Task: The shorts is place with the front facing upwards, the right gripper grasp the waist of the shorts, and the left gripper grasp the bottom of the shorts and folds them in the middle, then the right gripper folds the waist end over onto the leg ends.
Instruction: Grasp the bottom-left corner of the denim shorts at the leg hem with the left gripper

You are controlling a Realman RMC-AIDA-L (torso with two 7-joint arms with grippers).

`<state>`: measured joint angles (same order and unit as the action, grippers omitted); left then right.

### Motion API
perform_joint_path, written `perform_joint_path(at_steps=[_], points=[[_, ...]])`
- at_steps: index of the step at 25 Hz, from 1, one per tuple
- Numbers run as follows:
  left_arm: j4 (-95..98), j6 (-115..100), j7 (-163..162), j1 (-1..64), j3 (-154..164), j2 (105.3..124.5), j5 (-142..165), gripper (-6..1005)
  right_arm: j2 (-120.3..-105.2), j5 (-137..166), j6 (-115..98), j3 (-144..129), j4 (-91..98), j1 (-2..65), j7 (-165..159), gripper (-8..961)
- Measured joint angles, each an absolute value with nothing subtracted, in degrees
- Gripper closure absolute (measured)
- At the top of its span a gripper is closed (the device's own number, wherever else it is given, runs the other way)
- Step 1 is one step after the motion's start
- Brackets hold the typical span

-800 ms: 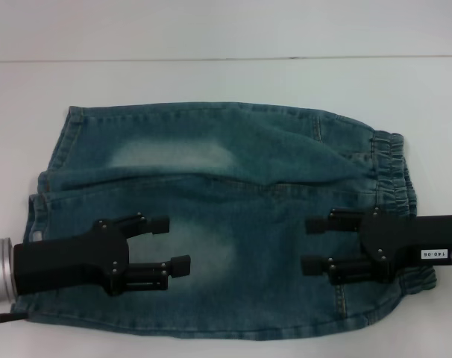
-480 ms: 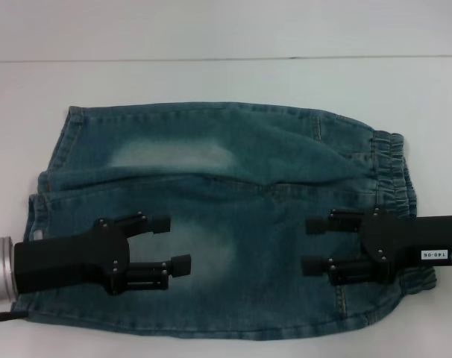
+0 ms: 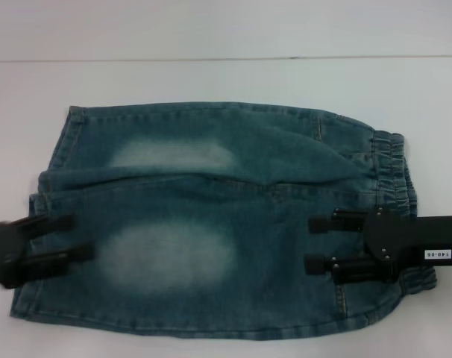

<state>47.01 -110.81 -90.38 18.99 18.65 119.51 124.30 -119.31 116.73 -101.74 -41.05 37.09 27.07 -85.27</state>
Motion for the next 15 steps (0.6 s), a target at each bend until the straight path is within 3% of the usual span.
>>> perform_joint_path(at_steps=[15], points=[[50.7, -105.2, -96.5, 17.7, 11.3, 118.69, 140.8, 73, -119.25, 116.5, -101.8, -41.0, 37.1, 27.2, -85.4, 85]])
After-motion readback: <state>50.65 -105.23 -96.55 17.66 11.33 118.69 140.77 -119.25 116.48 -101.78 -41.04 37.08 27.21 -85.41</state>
